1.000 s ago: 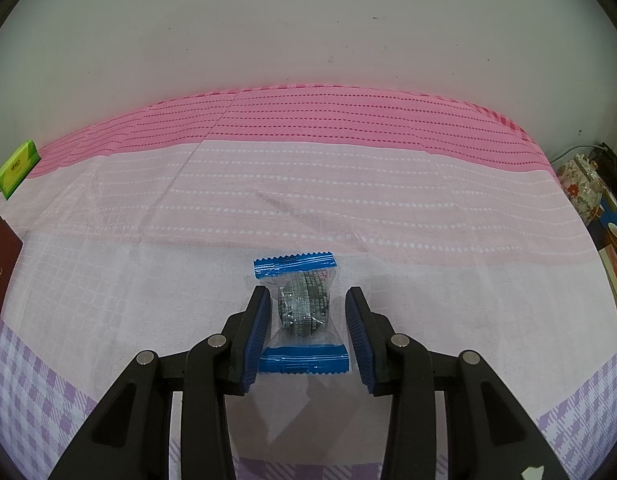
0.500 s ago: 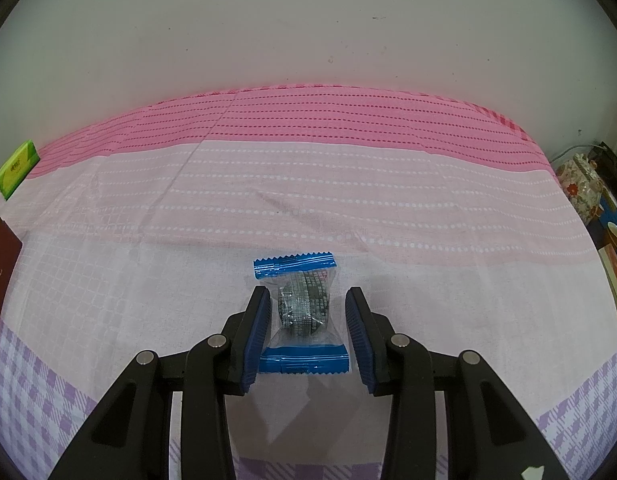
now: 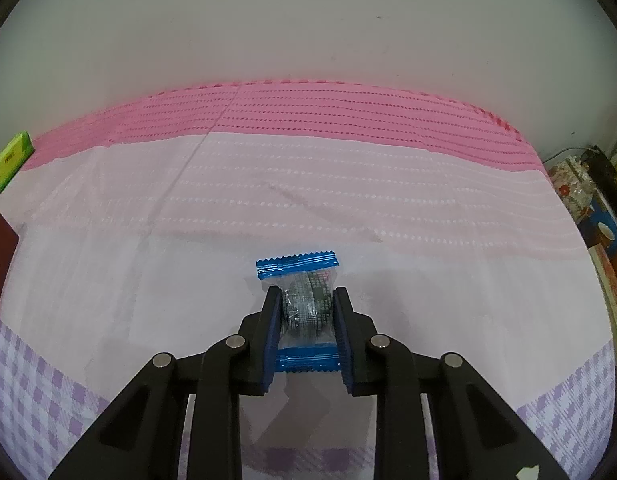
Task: Organize snacks
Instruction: 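Carry the clear blue-ended candy into the gold tin and open the right gripper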
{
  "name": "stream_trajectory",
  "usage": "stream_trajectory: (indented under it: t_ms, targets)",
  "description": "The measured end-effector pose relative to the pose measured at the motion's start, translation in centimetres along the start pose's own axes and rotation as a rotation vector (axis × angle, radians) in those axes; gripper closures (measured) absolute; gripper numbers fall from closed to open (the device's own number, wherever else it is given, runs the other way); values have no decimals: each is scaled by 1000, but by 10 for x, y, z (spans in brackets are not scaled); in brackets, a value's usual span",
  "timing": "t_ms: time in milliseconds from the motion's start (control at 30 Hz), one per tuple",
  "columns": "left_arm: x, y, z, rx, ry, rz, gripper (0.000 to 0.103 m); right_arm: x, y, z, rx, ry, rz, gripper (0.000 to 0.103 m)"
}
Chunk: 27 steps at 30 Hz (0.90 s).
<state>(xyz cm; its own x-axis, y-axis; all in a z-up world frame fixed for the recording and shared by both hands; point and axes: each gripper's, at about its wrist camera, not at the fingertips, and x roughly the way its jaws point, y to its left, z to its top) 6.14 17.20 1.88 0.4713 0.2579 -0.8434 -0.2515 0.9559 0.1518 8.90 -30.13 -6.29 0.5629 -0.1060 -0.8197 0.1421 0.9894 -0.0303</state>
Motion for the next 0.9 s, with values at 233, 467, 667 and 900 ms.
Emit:
stream_trajectory:
  t_ms: [233, 467, 667, 900]
  targets:
    - [-5, 10, -4, -19, -17, -11, 38, -22, 20, 1, -17, -21, 24, 80]
    - [-9, 18, -5, -38, -27, -17, 36, -55, 61, 6, -43, -38, 144, 80]
    - [-11, 28, -10, -60, -20, -5, 36, -84, 115, 8, -91, -44, 274, 80]
    - [-11, 37, -19, -66, -4, 20, 35, -109, 188, -1, -154, -4, 413, 80]
